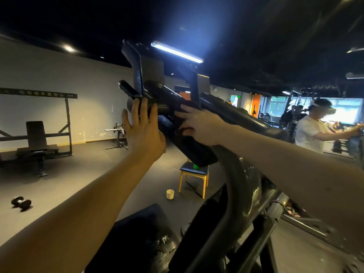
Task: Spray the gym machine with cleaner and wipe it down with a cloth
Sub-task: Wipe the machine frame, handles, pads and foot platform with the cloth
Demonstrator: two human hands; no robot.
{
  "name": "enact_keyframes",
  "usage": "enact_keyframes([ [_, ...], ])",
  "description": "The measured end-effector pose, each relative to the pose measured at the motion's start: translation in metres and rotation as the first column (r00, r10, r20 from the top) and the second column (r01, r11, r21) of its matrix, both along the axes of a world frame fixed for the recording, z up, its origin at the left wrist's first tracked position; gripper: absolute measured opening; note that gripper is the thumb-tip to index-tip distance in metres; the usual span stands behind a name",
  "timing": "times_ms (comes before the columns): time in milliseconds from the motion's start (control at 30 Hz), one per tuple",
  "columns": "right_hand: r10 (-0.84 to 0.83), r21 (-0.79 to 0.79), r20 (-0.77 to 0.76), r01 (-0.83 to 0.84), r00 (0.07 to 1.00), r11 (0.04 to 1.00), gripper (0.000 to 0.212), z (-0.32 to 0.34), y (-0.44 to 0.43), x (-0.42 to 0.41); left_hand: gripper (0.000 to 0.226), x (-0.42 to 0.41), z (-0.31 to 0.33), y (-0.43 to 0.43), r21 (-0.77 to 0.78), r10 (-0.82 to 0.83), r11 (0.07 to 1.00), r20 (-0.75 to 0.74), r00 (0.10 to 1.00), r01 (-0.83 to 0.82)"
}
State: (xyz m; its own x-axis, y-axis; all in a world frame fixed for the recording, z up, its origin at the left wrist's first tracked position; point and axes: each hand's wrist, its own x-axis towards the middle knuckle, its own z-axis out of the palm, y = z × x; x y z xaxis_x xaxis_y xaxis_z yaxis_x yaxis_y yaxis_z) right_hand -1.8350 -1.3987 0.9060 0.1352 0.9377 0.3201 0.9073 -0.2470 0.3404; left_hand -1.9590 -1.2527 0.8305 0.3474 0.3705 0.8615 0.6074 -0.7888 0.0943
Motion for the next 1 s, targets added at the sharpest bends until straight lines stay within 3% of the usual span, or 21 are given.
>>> enact_keyframes([
  [133, 0.009, 0.122, -0.106, 0.004, 0.994, 0.993, 0.034, -0.022, -0.054, -0.008, 0.072, 0.01, -0.02, -0.022, -0.006, -0.172, 0.985, 0.038, 0.984, 0.173],
  [267, -0.014, 0.297, -0.132, 0.053, 0.991, 0.953, 0.034, -0.066, -0.09, -0.011, 0.07, 0.024, -0.035, -0.066, -0.184, -0.403, 0.898, 0.016, 0.915, 0.399],
  [533, 0.012, 0.704, -0.137, 0.089, 0.99, 0.704, 0.03, -0.188, -0.13, -0.034, 0.081, 0.03, -0.074, -0.112, -0.308, -0.626, 0.725, 0.079, 0.776, 0.616],
  [633, -0.001, 0.74, -0.205, 0.156, 0.979, 0.654, 0.03, -0.228, -0.141, -0.049, 0.083, 0.029, -0.093, -0.126, -0.303, -0.693, 0.664, 0.093, 0.715, 0.684],
  [767, -0.067, 0.64, -0.34, 0.283, 0.938, 0.714, 0.031, -0.279, -0.164, -0.066, 0.079, 0.022, -0.126, -0.149, -0.319, -0.752, 0.614, 0.041, 0.658, 0.722],
  [833, -0.066, 0.577, -0.509, 0.397, 0.858, 0.714, 0.028, -0.294, -0.183, -0.084, 0.081, 0.012, -0.14, -0.161, -0.384, -0.789, 0.555, 0.037, 0.613, 0.738],
  [933, 0.058, 0.462, -0.85, 0.688, 0.524, 0.56, 0.026, -0.302, -0.223, -0.118, 0.084, -0.006, -0.16, -0.188, -0.459, -0.816, 0.495, 0.048, 0.577, 0.738],
  [1000, 0.139, 0.346, -0.938, 0.816, 0.319, 0.463, 0.022, -0.313, -0.248, -0.127, 0.081, -0.02, -0.174, -0.212, -0.447, -0.822, 0.493, 0.042, 0.568, 0.746],
])
